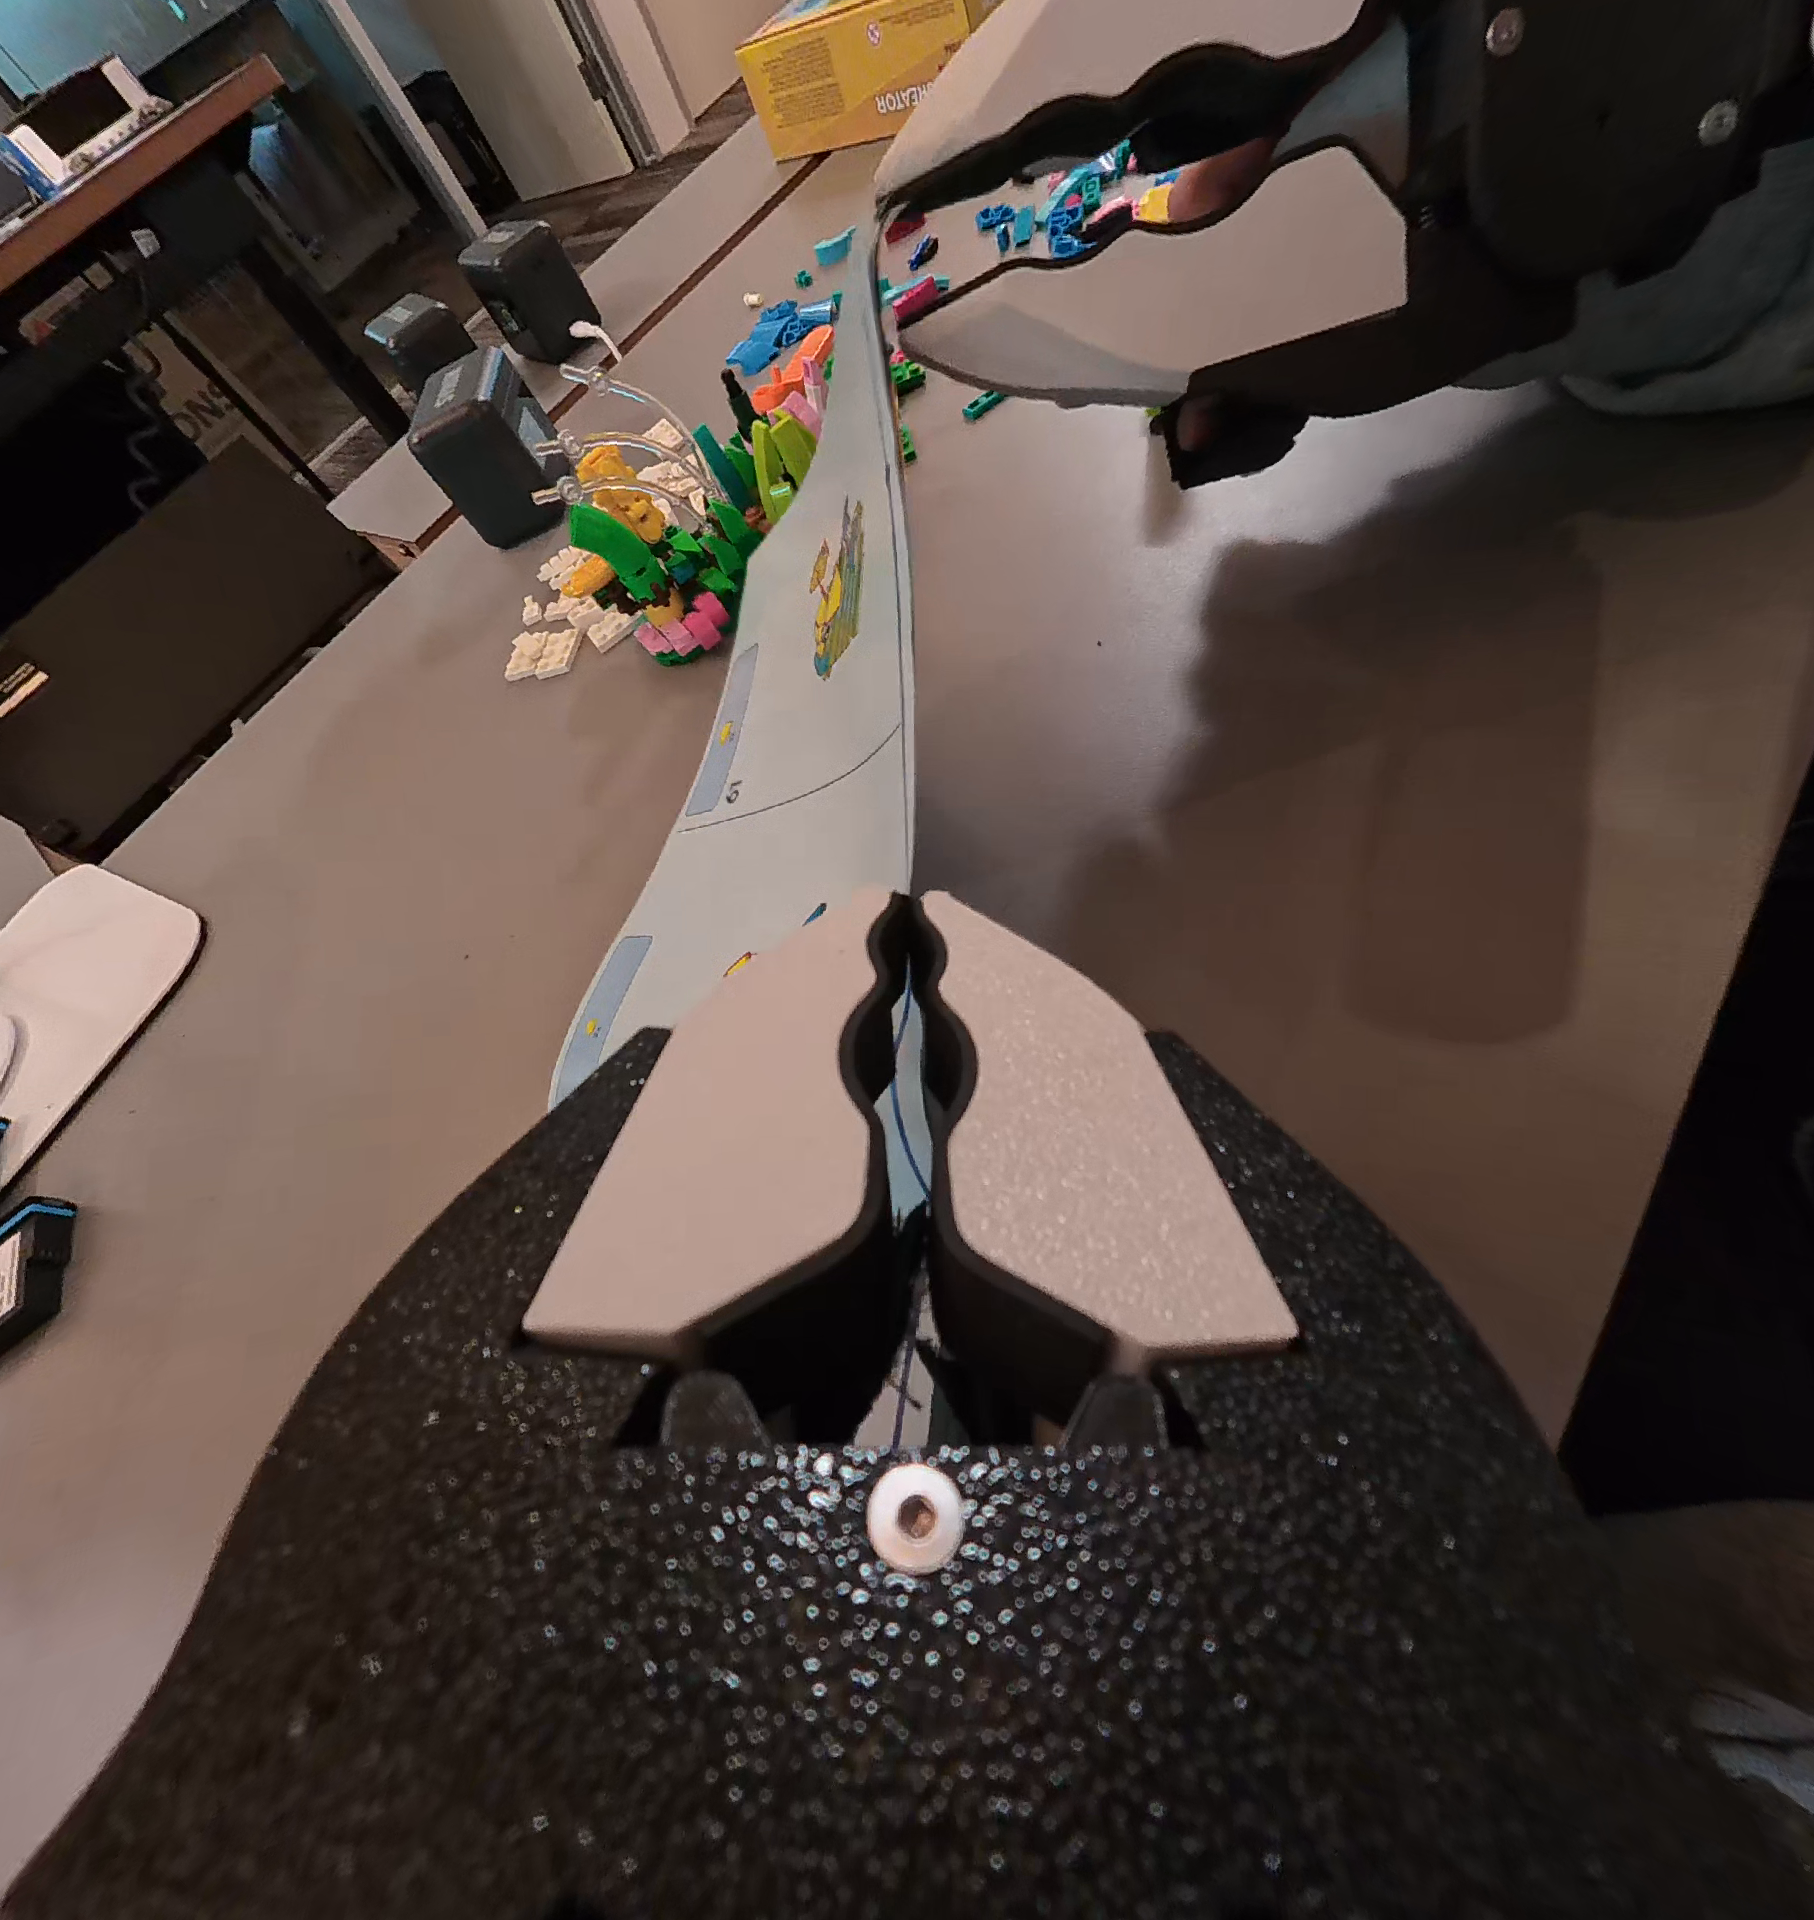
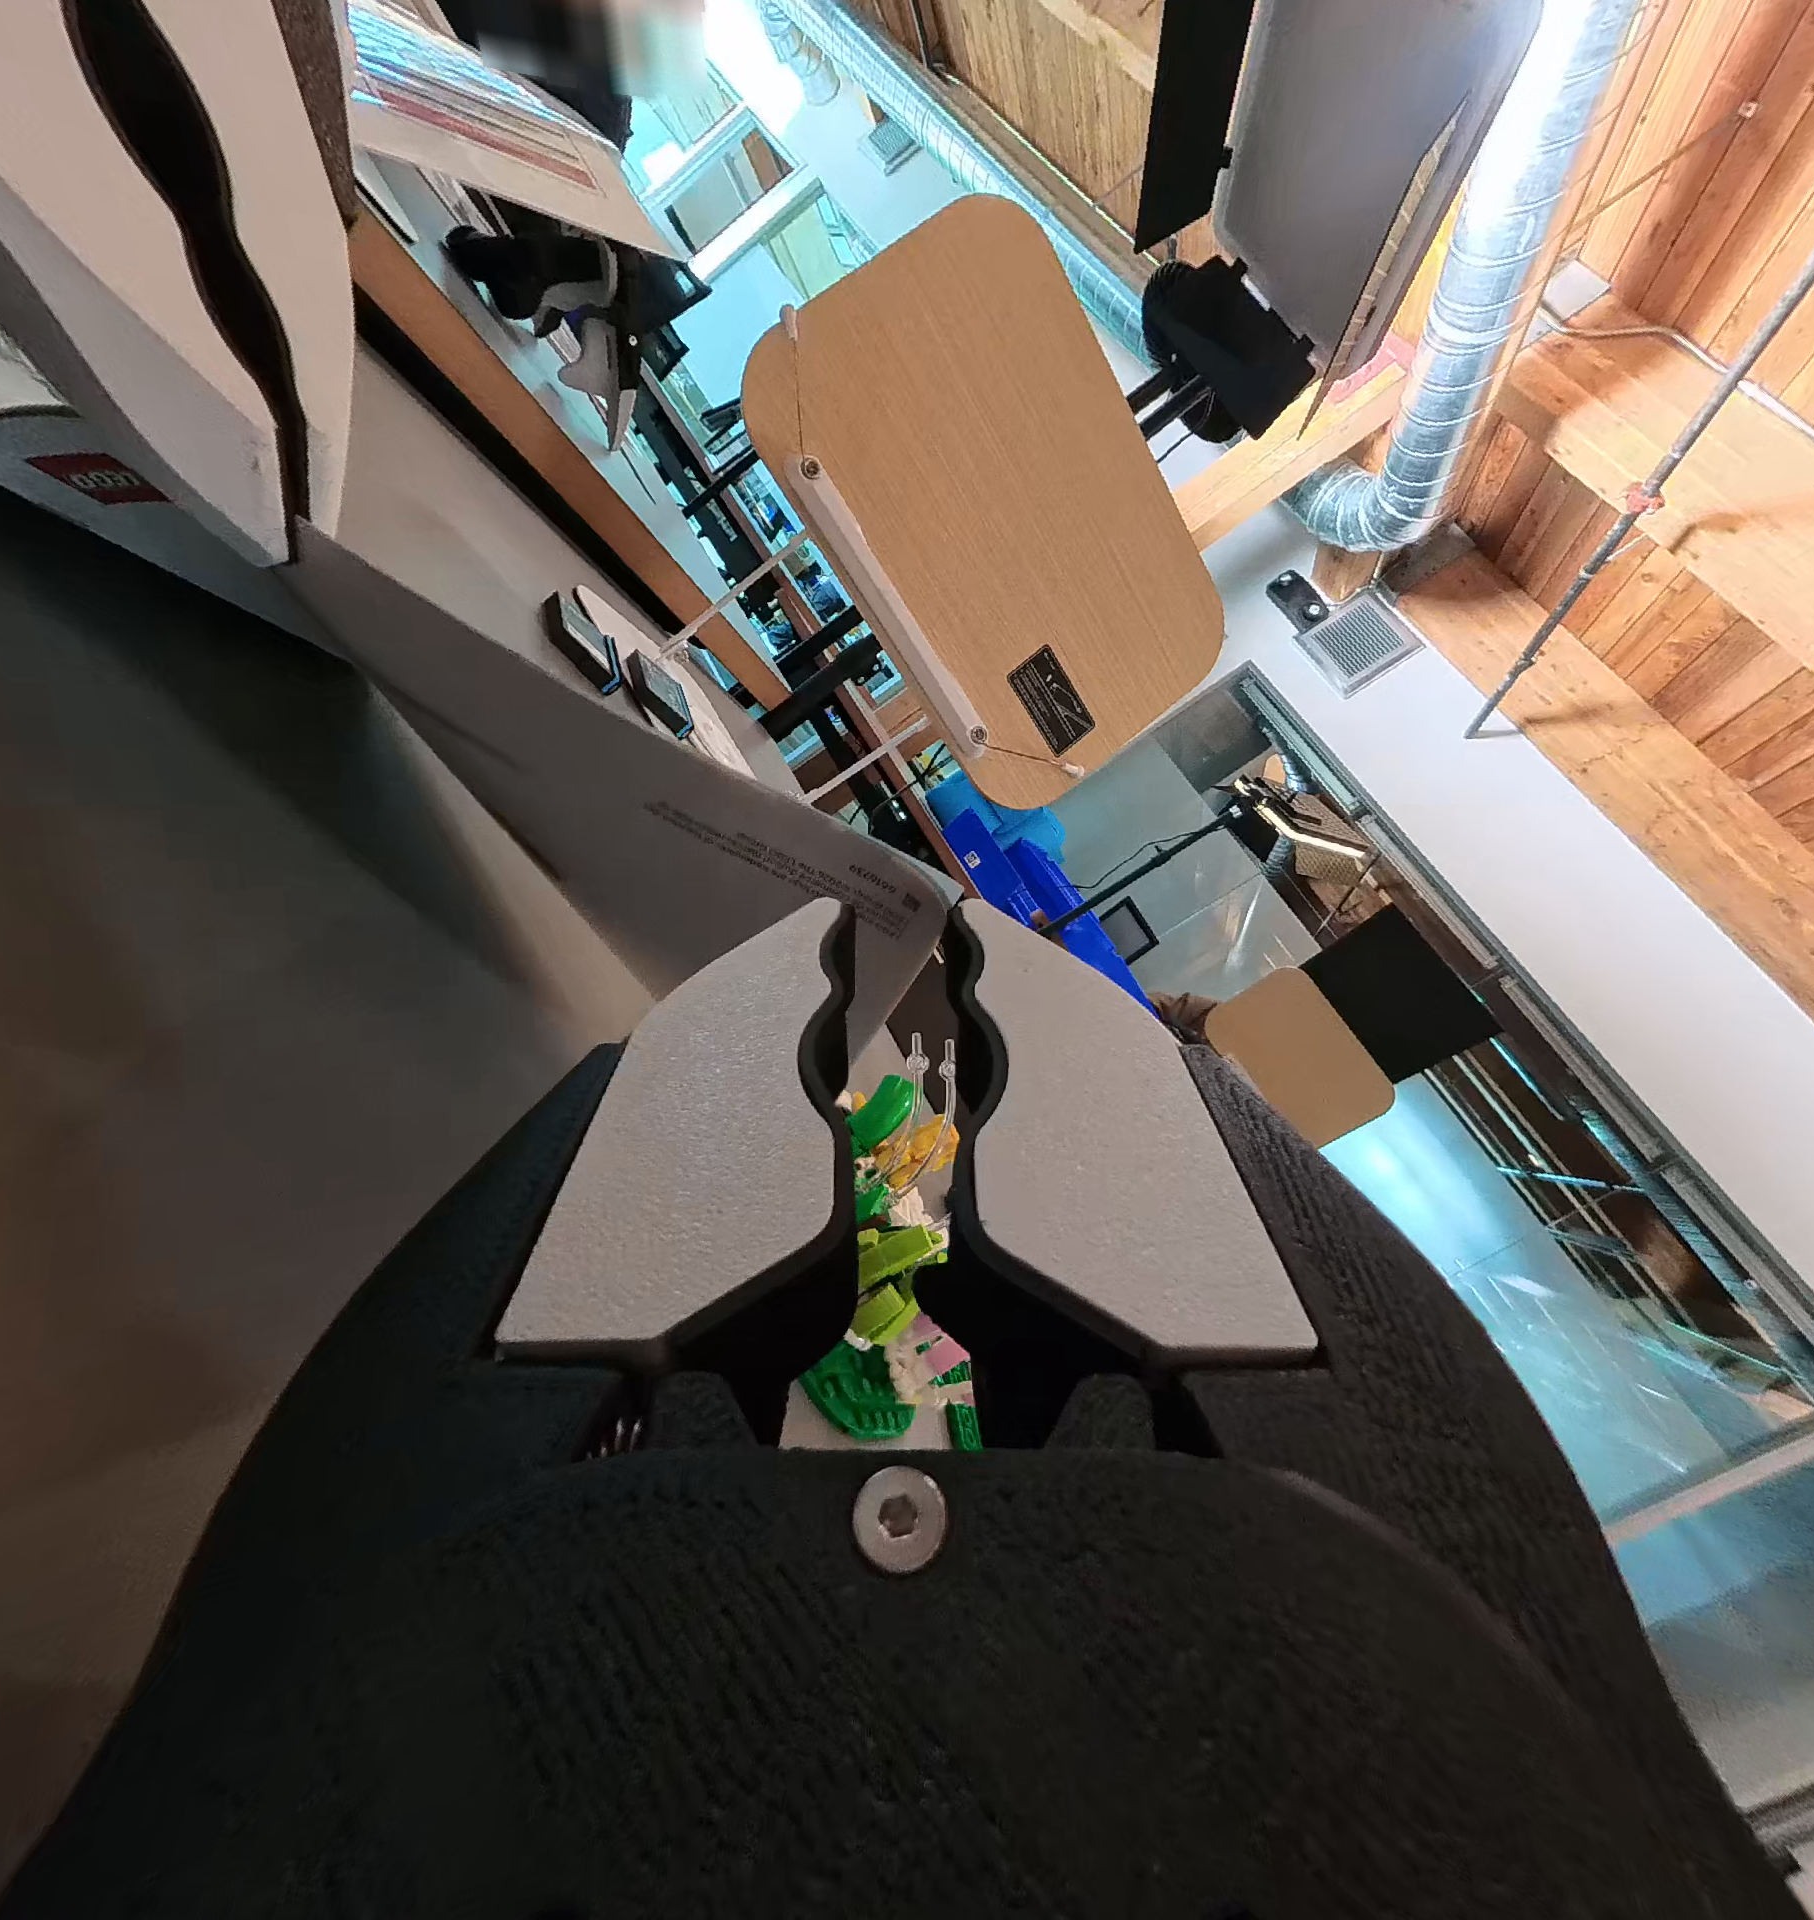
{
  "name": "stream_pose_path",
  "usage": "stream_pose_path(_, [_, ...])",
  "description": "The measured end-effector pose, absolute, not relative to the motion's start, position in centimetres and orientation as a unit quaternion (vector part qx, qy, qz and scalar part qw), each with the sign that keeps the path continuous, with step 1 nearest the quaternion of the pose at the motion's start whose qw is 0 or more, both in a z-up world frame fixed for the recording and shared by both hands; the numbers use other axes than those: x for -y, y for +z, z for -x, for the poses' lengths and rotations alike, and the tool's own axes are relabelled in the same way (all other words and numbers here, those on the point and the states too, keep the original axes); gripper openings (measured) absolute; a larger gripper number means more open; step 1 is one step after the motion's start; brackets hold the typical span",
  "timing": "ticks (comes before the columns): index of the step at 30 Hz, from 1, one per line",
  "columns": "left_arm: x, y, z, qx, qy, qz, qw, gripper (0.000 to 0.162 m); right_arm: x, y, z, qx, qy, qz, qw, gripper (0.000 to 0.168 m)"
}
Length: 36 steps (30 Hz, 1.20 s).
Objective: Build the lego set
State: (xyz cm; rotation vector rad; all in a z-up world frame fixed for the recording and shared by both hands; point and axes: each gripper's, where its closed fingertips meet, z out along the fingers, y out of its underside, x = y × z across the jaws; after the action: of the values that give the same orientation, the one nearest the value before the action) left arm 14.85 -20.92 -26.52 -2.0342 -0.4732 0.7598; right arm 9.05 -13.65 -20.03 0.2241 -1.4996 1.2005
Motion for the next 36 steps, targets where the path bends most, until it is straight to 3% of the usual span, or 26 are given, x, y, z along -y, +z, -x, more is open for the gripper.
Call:
stream_pose_path(8, [20.9,-26.7,-15.0,0.186,0.308,0.824,0.439,0.0,13.5,-20.7,-9.2,0.644,0.492,-0.117,0.575,0.005])
stream_pose_path(24, [20.5,-27.6,-15.4,0.179,0.288,0.839,0.425,0.0,12.9,-21.2,-9.3,0.658,0.479,-0.125,0.568,0.0])
stream_pose_path(28, [19.9,-25.5,-14.9,0.224,0.251,0.799,0.498,0.015,12.8,-21.5,-9.3,0.661,0.476,-0.132,0.565,0.0])
stream_pose_path(31, [18.8,-21.9,-14.0,0.253,0.224,0.736,0.586,0.015,12.8,-21.7,-9.5,0.661,0.473,-0.14,0.565,0.0])
stream_pose_path(36, [16.2,-19.9,-11.8,0.304,0.181,0.697,0.624,0.021,13.0,-22.0,-9.9,0.661,0.47,-0.156,0.564,0.0])
